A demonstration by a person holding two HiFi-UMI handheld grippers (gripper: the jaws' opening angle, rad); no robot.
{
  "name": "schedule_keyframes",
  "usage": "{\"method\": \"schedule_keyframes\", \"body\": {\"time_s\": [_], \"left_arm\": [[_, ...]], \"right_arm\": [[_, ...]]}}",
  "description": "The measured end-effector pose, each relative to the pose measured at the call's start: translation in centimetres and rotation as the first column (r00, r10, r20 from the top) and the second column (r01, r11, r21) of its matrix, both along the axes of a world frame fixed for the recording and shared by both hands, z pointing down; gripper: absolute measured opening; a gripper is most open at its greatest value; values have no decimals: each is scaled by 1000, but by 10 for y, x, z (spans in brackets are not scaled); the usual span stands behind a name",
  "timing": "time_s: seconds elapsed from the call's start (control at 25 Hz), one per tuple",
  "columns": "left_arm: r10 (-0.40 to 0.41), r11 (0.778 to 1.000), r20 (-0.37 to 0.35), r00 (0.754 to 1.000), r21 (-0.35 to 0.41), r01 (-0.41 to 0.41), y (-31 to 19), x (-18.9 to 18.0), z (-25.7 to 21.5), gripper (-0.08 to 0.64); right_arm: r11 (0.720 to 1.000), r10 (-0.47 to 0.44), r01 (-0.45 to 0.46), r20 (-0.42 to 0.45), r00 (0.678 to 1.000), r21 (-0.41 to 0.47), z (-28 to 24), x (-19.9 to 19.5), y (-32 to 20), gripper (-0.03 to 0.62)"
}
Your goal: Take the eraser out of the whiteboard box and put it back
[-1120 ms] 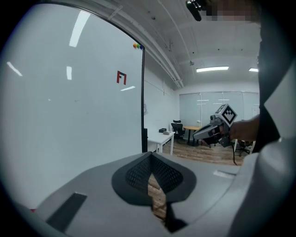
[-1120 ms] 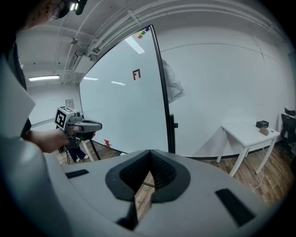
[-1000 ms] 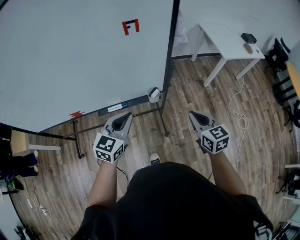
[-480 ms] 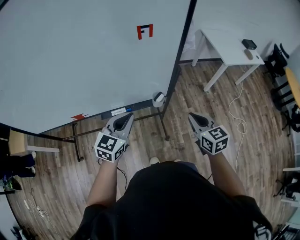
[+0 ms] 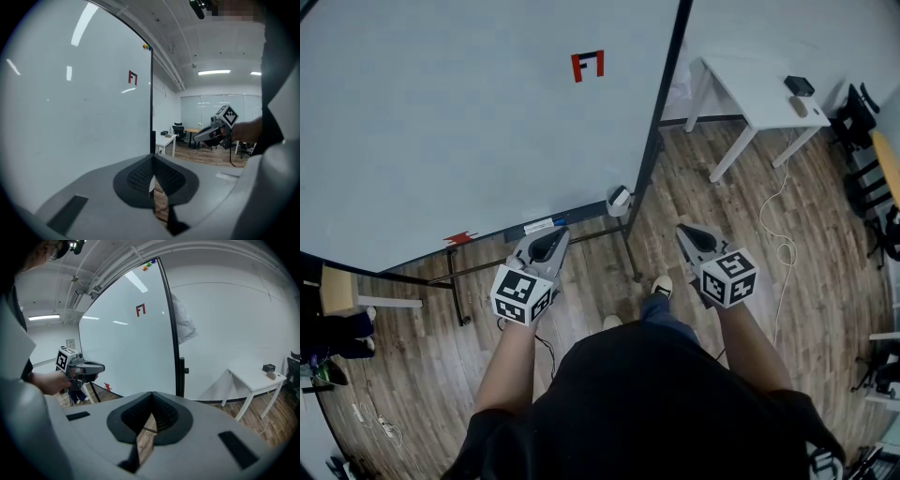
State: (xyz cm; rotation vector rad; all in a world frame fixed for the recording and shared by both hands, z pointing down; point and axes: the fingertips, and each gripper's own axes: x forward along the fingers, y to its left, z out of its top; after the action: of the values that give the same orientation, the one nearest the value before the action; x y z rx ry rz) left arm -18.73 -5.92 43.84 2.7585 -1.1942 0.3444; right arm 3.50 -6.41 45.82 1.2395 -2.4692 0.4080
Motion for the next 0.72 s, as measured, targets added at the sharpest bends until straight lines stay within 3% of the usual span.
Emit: {"method": "schedule_keyframes", "body": {"time_s": [0.72], "left_arm": [[-34, 999, 27, 999, -16, 35, -33, 20, 7, 11]], "right_arm": [[998, -49, 49, 10, 999, -43, 18, 15, -36, -6]]}}
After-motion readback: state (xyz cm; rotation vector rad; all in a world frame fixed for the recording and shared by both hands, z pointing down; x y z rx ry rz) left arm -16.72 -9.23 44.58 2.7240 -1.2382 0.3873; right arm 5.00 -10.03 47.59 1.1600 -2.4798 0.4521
